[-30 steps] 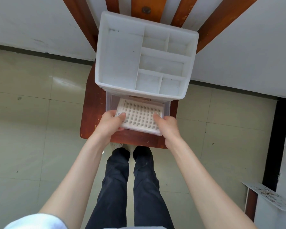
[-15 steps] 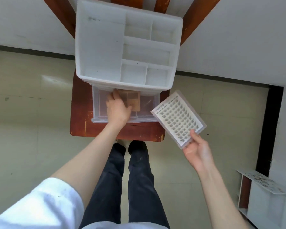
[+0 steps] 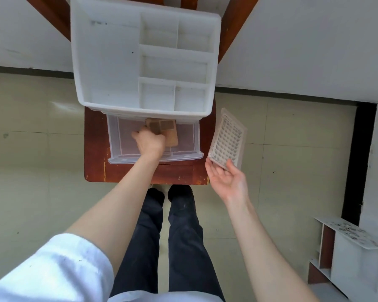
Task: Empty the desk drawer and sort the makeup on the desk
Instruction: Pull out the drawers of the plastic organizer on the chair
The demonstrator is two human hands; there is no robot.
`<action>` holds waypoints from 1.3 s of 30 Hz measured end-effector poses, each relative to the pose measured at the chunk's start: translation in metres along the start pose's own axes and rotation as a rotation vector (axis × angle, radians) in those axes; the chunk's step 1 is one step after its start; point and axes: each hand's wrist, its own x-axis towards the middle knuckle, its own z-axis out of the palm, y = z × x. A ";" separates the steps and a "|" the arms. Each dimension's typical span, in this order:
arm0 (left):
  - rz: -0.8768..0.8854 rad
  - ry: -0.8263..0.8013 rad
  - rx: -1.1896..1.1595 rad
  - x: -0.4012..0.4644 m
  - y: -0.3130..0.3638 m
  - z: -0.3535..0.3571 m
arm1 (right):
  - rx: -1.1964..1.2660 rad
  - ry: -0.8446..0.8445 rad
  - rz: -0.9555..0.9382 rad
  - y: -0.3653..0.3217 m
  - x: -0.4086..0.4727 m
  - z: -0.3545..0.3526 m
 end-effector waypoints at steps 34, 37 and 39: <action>-0.416 -0.301 -1.787 -0.001 -0.029 -0.098 | 0.288 -0.152 0.098 0.029 0.005 0.072; -0.401 -0.312 -1.788 0.001 -0.027 -0.099 | 0.289 -0.161 0.086 0.030 0.007 0.073; -0.388 -0.318 -1.773 0.001 -0.032 -0.099 | 0.265 -0.161 0.080 0.030 0.008 0.069</action>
